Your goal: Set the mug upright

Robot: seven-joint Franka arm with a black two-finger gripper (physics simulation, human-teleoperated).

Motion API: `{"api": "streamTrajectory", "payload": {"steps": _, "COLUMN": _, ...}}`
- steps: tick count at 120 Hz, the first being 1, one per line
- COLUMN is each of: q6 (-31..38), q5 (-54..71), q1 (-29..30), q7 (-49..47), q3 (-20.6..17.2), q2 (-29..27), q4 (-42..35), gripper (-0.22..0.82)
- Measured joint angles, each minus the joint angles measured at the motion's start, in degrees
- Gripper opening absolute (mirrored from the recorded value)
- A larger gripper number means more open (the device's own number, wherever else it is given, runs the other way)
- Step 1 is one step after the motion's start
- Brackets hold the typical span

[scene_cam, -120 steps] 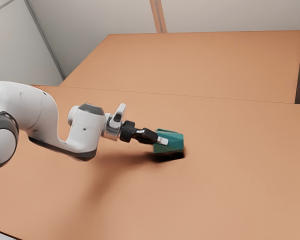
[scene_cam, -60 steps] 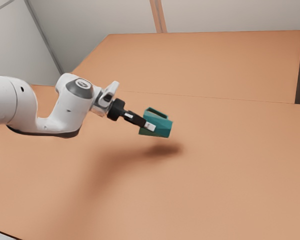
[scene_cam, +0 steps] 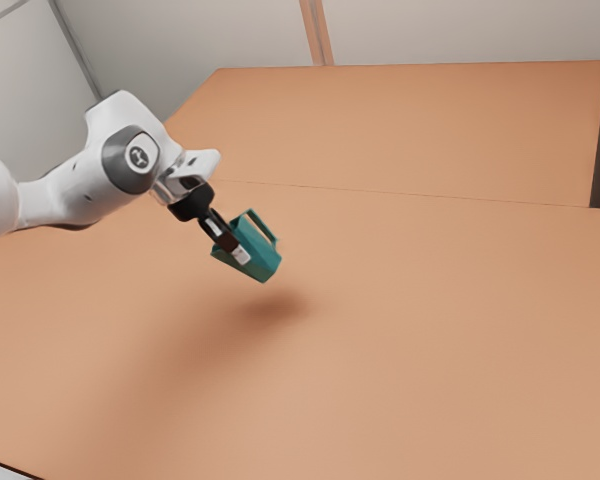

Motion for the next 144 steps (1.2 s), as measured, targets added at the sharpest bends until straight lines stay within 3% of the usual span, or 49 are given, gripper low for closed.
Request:
{"api": "streamTrajectory", "payload": {"steps": 65, "q6": 3.4, "q5": 23.2, "q1": -2.4, "q7": -17.8, "q3": -2.7, "q2": -7.5, "q4": -10.0, "gripper": -0.18}}
{"api": "streamTrajectory", "payload": {"steps": 144, "q6": 8.2, "q5": 35.3, "q1": -3.5, "q7": -36.7, "q3": -3.2, "q2": -5.8, "q4": -15.2, "gripper": -0.18}}
